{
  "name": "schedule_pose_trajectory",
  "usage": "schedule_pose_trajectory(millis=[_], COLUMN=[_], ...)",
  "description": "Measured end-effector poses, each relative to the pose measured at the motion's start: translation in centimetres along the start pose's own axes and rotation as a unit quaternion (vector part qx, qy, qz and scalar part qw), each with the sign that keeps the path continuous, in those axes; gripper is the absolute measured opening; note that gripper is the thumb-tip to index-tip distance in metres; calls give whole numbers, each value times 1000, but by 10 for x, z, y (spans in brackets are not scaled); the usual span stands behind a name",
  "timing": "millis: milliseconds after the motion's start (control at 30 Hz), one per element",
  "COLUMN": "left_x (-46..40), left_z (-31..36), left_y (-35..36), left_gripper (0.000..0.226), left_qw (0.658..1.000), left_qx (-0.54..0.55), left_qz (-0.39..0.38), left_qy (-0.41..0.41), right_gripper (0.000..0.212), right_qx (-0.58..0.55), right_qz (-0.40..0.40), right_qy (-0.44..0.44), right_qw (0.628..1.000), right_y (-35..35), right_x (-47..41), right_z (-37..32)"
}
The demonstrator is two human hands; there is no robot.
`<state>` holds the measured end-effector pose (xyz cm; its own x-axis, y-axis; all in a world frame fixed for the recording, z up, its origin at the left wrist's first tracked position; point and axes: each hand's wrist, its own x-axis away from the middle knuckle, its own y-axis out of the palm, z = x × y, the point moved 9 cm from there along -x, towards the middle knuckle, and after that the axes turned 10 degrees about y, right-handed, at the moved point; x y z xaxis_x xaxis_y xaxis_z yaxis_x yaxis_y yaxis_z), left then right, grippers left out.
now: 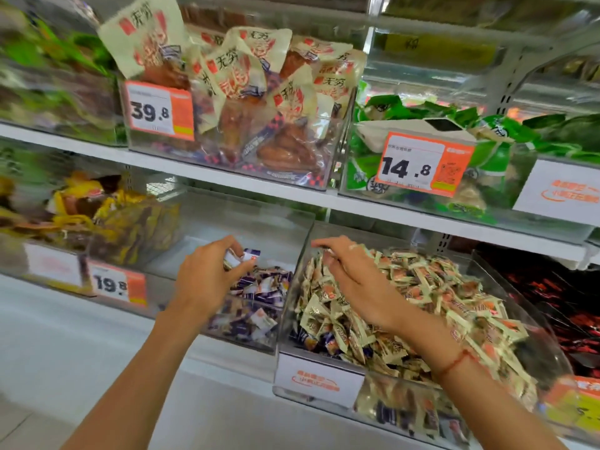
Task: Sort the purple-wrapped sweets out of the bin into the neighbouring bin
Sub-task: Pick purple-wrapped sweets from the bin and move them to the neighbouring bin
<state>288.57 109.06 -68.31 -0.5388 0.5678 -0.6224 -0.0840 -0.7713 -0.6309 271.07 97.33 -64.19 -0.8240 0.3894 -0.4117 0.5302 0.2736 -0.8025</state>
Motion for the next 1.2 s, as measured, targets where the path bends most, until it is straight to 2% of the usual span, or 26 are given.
schedule_pose_trajectory(millis=[133, 200, 267, 333, 400, 500, 567, 667, 767, 867, 967, 1067, 1133, 1200], left_x=[3, 4, 5, 7, 9, 12, 21, 35, 40, 42, 45, 45, 42, 38], left_z=[-11, -16, -18, -15, -7, 30, 61, 87, 80, 81, 83, 100, 118, 138], left_y=[18, 25, 30, 35, 34, 18, 13, 23, 26, 20, 15, 5, 4, 20], left_gripper=[16, 25, 38, 41, 38, 32, 30, 30, 31, 30, 35, 36, 31, 28], left_qw=[999, 999, 997, 993, 990, 995, 993, 985, 988, 989, 989, 985, 978, 972], left_qx=[-35, -14, 16, -11, -44, -50, -26, 12, 62, 78, 77, 69, 81, 120], left_qz=[-28, -43, -72, -118, -132, -70, -36, -40, -21, -4, -8, -1, 9, -40], left_qy=[-12, -22, -28, -26, -12, 49, 106, 168, 137, 127, 127, 158, 191, 200], right_gripper=[36, 39, 40, 37, 35, 32, 24, 32, 55, 57, 44, 38, 39, 43], right_qx=[116, 162, 158, 134, 119, 137, 182, 242, 271, 280, 171, 94, 116, 184], right_qz=[-57, -122, -167, -146, -99, -51, -109, -223, -253, -246, -232, -173, -110, -55], right_qy=[-45, -18, 8, 5, -19, -89, -114, -80, 10, 13, 34, 69, 62, 50], right_qw=[991, 979, 973, 980, 988, 985, 971, 941, 929, 928, 957, 978, 985, 980], right_y=[45, 64, 66, 50, 26, -1, 3, 29, 55, 67, 50, 15, -14, -39], right_x=[-42, -56, -60, -57, -44, -8, 11, 26, 31, 32, 31, 32, 35, 38], right_z=[-27, -18, -9, -10, -9, -7, 6, 39, 69, 75, 79, 92, 93, 93])
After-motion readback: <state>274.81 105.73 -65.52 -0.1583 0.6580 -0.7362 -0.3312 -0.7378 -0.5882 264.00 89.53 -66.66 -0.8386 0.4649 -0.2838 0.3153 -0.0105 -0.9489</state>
